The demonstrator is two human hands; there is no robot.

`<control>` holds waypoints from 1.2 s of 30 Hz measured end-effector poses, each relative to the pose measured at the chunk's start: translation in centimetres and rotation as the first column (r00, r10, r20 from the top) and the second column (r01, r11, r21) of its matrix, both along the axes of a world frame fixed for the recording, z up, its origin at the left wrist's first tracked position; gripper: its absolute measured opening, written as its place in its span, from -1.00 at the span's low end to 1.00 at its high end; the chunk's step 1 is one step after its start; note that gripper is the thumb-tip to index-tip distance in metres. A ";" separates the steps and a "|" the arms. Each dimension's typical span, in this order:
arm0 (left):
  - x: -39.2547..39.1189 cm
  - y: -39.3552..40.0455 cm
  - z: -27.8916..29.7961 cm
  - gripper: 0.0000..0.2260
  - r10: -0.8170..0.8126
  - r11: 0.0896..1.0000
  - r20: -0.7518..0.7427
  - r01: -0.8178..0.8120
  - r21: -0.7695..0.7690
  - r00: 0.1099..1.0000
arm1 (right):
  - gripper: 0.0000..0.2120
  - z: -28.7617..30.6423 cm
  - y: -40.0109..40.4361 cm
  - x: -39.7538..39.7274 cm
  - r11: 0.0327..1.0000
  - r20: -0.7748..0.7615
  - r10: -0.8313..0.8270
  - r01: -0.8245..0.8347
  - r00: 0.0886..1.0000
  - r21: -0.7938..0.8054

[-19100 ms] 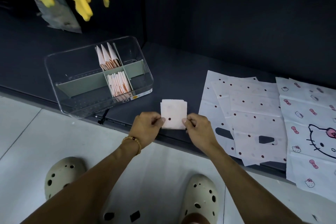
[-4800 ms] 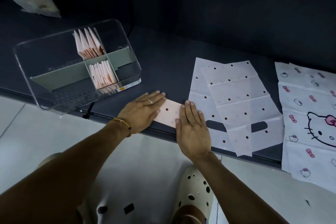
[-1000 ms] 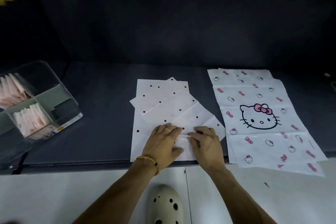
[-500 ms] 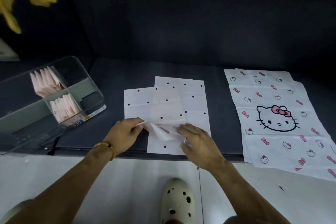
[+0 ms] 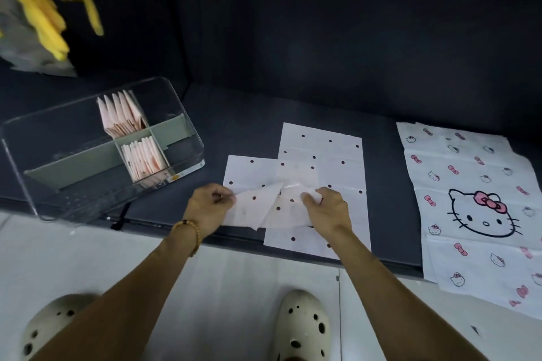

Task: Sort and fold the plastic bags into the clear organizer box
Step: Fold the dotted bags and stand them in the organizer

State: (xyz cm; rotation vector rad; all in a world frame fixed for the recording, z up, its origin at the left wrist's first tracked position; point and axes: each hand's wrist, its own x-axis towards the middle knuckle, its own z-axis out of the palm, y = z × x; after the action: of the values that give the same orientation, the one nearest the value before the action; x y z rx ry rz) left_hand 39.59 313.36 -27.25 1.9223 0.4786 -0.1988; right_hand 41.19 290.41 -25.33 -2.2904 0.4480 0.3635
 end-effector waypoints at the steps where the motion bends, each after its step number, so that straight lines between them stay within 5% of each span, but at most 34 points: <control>1: 0.2 0.0 -0.2 -0.94 0.030 1.000 -0.012 -0.030 0.009 0.999 | -0.57 -0.2 0.1 0.2 1.000 -0.005 -0.018 0.018 1.000 -0.022; 4: 0.9 0.1 -0.4 -0.94 0.053 0.997 -0.059 -0.050 0.050 0.997 | -0.37 0.2 -0.1 0.5 0.995 -0.040 -0.018 0.022 0.999 0.099; 6: 1.4 0.0 -0.3 -0.97 0.045 0.996 -0.099 -0.038 0.075 0.994 | -0.55 -0.2 -0.6 0.7 0.988 -0.062 0.011 -0.001 0.998 0.153; 8: 1.5 -0.2 -0.1 -0.93 0.060 0.997 -0.126 -0.052 0.059 0.990 | -0.79 -0.6 -0.7 0.8 0.999 -0.041 0.009 -0.007 0.999 0.038; 11: 0.6 0.1 0.5 -0.71 0.057 0.996 -0.114 -0.064 -0.062 0.992 | -0.68 -1.2 -0.6 1.3 0.996 -0.020 -0.023 0.021 1.000 -0.082; 17: -1.3 0.7 1.1 -0.58 -0.057 0.993 -0.020 0.055 -0.105 0.998 | -0.67 -1.4 -0.6 1.8 0.992 -0.033 -0.024 0.019 0.999 -0.126; 22: -0.1 -0.2 0.7 -0.90 0.045 0.982 0.039 -0.051 0.181 0.998 | -0.71 -0.9 -1.2 1.4 0.995 -0.024 -0.078 0.077 0.997 -0.056; 28: 0.4 -0.8 1.4 -0.85 0.066 0.820 0.020 -0.066 0.568 0.998 | -0.80 -0.6 -1.0 0.9 0.994 0.025 -0.090 0.091 0.996 -0.059; 32: -1.0 -1.0 0.7 -0.79 -0.269 0.672 0.179 0.051 0.738 0.946 | -0.79 -0.7 -1.0 0.8 0.993 0.043 -0.077 0.080 0.996 -0.088; 36: -2.7 -1.5 -1.1 -0.63 -0.628 0.582 0.117 0.365 0.726 0.769 | -0.81 -1.0 -1.0 0.8 0.993 0.066 -0.070 0.076 0.995 -0.090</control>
State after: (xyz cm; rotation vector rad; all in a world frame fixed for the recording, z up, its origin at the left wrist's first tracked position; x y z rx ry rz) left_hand 36.90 311.83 -28.34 2.7211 -0.3525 -0.0199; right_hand 41.99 289.39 -26.29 -2.3605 0.5247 0.2378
